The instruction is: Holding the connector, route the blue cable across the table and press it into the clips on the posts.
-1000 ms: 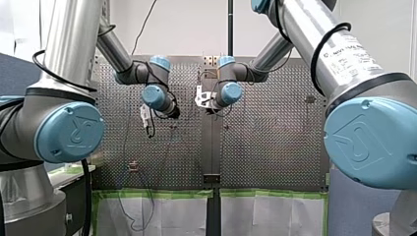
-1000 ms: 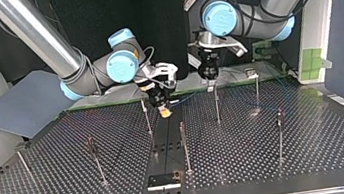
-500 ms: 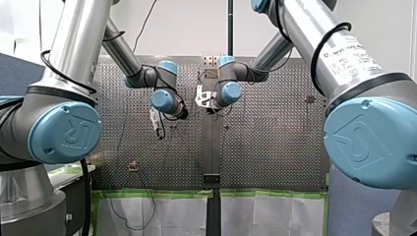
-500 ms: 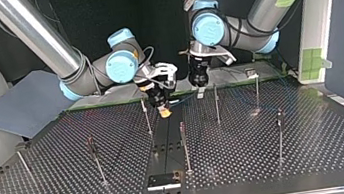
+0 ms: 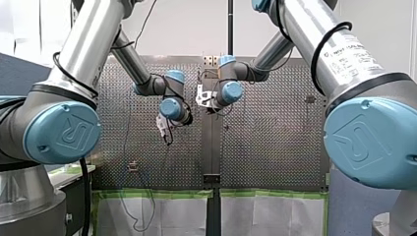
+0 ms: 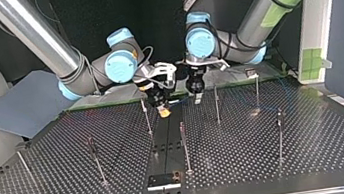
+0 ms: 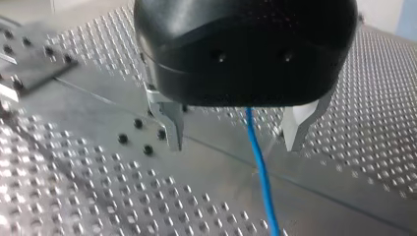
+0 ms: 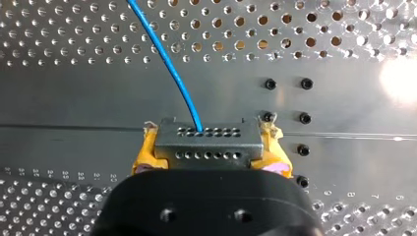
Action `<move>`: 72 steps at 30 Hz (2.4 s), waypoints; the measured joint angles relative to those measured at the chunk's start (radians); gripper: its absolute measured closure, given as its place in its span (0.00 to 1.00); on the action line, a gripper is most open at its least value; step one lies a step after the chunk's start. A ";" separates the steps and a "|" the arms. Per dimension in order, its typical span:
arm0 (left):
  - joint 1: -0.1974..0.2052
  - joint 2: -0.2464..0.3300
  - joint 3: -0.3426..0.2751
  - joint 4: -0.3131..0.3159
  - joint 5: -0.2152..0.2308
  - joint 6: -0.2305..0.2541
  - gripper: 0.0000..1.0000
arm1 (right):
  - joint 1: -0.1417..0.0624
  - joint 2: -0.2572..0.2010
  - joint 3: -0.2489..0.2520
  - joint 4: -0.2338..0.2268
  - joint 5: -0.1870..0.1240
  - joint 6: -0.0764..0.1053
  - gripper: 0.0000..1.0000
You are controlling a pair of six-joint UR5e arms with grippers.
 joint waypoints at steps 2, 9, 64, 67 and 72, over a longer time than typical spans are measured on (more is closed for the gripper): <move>0.006 -0.015 0.007 -0.005 -0.004 -0.001 0.00 | 0.000 -0.001 0.004 0.002 -0.001 0.000 1.00; 0.014 -0.028 0.012 -0.012 -0.009 -0.002 0.00 | 0.000 -0.001 0.027 0.005 -0.002 -0.008 1.00; -0.031 -0.014 0.026 -0.065 -0.102 0.042 0.62 | -0.009 0.000 0.044 0.000 -0.002 -0.003 1.00; -0.034 -0.010 0.025 -0.071 -0.112 0.042 0.80 | -0.009 0.000 0.044 0.000 -0.002 -0.003 1.00; -0.043 0.011 0.026 -0.070 -0.126 0.041 1.00 | -0.011 0.000 0.044 -0.001 -0.002 -0.002 1.00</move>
